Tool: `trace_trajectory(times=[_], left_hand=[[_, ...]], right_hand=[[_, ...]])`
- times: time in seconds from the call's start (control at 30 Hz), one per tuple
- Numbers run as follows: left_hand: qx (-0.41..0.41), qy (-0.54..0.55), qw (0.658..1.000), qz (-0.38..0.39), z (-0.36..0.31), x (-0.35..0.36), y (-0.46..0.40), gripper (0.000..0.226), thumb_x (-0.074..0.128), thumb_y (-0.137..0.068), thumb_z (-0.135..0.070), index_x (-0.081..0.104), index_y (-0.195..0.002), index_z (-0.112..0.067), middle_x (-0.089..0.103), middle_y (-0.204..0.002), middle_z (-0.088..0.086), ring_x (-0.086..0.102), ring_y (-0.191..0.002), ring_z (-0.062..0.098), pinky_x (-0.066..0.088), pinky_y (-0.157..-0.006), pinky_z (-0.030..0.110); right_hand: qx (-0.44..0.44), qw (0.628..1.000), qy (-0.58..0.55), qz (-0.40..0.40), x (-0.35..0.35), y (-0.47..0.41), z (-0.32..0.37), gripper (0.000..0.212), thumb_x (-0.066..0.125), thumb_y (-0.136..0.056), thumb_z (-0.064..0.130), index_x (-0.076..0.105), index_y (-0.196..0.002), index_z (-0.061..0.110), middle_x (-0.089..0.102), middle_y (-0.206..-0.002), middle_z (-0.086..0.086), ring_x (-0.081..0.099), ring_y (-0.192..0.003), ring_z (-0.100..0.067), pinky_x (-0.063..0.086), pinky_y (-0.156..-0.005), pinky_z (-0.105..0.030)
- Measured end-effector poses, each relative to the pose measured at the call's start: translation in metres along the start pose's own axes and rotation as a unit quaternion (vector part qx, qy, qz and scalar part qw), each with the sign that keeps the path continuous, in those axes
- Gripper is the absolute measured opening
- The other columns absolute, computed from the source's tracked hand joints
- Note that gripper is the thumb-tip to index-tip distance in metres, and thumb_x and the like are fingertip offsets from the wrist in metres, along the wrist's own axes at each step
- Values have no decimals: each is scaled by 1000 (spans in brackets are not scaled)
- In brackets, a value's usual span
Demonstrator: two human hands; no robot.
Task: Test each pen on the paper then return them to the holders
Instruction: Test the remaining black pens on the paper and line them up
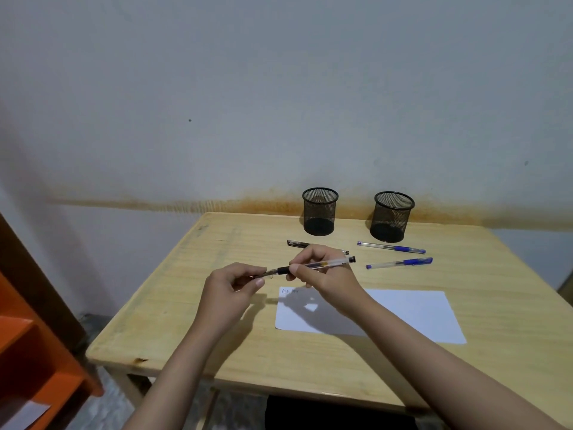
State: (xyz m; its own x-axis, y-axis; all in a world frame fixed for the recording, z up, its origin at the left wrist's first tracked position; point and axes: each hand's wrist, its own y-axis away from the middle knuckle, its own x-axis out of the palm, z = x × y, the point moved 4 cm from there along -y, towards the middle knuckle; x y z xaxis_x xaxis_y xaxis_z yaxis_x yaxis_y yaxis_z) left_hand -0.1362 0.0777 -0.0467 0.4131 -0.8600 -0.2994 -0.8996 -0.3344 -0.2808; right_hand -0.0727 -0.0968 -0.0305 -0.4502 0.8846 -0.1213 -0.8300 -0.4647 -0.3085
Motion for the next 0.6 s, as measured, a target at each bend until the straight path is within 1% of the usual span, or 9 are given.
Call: trace_trajectory(times=[0.1, 0.2, 0.3, 0.37, 0.43, 0.5, 0.6], left_hand=[[1, 7, 1000, -6, 1, 1, 0, 24, 69, -78, 0, 74, -82, -23, 73, -83, -14, 64, -74, 3, 48, -66, 10], [8, 13, 1000, -5, 1, 3, -1, 24, 69, -78, 0, 74, -82, -23, 73, -86, -14, 65, -75, 4, 49, -67, 11], [27, 18, 999, 11, -5, 10, 1, 23, 68, -78, 2, 74, -83, -20, 73, -81, -4, 63, -73, 3, 46, -67, 10], [45, 19, 999, 15, -10, 13, 3, 24, 66, -79, 4, 73, -83, -20, 71, -83, -2, 63, -75, 3, 45, -69, 9], [58, 25, 998, 12, -13, 13, 4, 28, 66, -78, 6, 72, -81, -21, 69, -83, 0, 62, -75, 3, 45, -69, 9], [71, 31, 997, 8, -14, 12, 4, 32, 65, -78, 8, 72, -78, -23, 68, -81, 0, 61, -75, 2, 44, -69, 10], [93, 38, 995, 3, -17, 12, 5, 37, 64, -77, 11, 72, -77, -24, 68, -79, 2, 62, -77, 6, 46, -70, 13]], right_hand=[[-5, 1000, -1, -23, -6, 2, 2, 12, 66, -84, 0, 66, -74, 8, 70, -66, -4, 64, -62, -6, 45, -57, -16], [5, 1000, 10, -28, -9, 5, 0, 6, 66, -83, 0, 66, -78, 0, 70, -67, -5, 65, -64, -5, 45, -58, -15], [8, 999, 33, -20, -5, 7, -3, 4, 69, -82, 3, 68, -79, 1, 70, -68, -1, 66, -67, -7, 48, -62, -19], [4, 999, 29, -22, -3, 9, -2, 4, 70, -82, 3, 68, -78, 3, 69, -66, 5, 67, -66, -5, 48, -61, -17], [-6, 999, 16, -29, -2, 11, 0, 4, 70, -82, 3, 68, -80, -1, 68, -64, 9, 66, -64, -1, 47, -59, -13], [-26, 999, 18, -37, -1, 15, 4, 4, 71, -81, 2, 69, -80, -1, 68, -63, 8, 65, -62, 2, 46, -59, -13], [-49, 998, 29, -41, 3, 20, 9, 3, 71, -82, 4, 69, -80, 3, 68, -67, 7, 64, -62, 2, 45, -59, -12]])
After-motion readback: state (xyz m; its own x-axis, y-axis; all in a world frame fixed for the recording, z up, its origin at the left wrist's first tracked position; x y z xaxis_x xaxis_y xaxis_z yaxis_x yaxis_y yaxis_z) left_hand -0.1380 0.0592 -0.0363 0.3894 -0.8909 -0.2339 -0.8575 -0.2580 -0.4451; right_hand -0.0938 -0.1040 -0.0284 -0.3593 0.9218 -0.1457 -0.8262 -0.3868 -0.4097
